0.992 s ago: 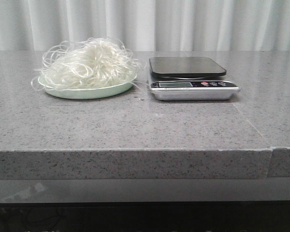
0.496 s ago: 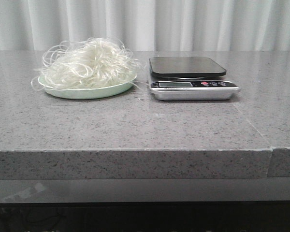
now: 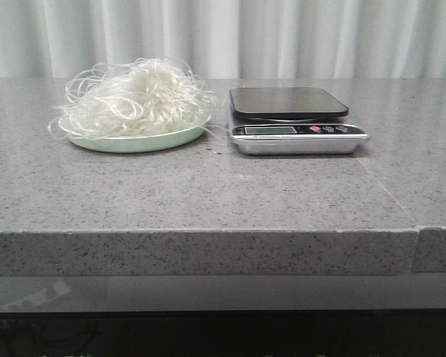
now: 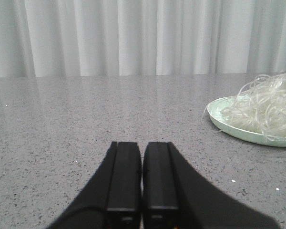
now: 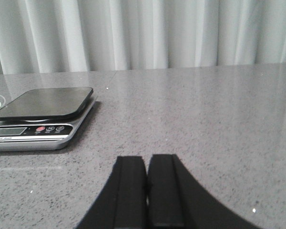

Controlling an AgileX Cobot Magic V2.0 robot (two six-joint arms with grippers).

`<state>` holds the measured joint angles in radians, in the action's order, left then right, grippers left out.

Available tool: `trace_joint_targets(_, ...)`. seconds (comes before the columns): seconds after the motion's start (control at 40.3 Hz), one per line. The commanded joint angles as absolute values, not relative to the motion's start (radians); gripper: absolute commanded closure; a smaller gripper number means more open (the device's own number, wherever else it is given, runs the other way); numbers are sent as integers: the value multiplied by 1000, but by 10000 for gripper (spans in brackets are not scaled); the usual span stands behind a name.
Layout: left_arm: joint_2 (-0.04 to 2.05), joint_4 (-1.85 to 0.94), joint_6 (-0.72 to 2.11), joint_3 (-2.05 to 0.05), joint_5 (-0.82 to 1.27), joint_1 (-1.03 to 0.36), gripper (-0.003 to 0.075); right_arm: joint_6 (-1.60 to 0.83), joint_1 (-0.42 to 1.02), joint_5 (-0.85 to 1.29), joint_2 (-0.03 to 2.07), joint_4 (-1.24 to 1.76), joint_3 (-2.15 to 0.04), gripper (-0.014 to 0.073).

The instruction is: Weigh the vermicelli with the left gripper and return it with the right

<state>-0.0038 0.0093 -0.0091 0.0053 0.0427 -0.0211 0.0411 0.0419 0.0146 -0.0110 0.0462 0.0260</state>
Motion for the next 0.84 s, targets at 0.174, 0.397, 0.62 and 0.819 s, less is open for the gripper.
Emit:
trace_joint_targets(0.174,-26,0,-19,42,-32,-27,565,27,37,-114,-28,10,23,426)
trace_joint_targets(0.397,-26,0,-19,42,-32,-27,565,27,37,-112,-28,10,23,426)
trace_joint_targets(0.62,-26,0,-19,42,-32,-27,565,27,37,-112,-28,10,23,426)
trace_joint_targets(0.819,-26,0,-19,42,-32,-27,565,27,37,-112,-28,10,23,426)
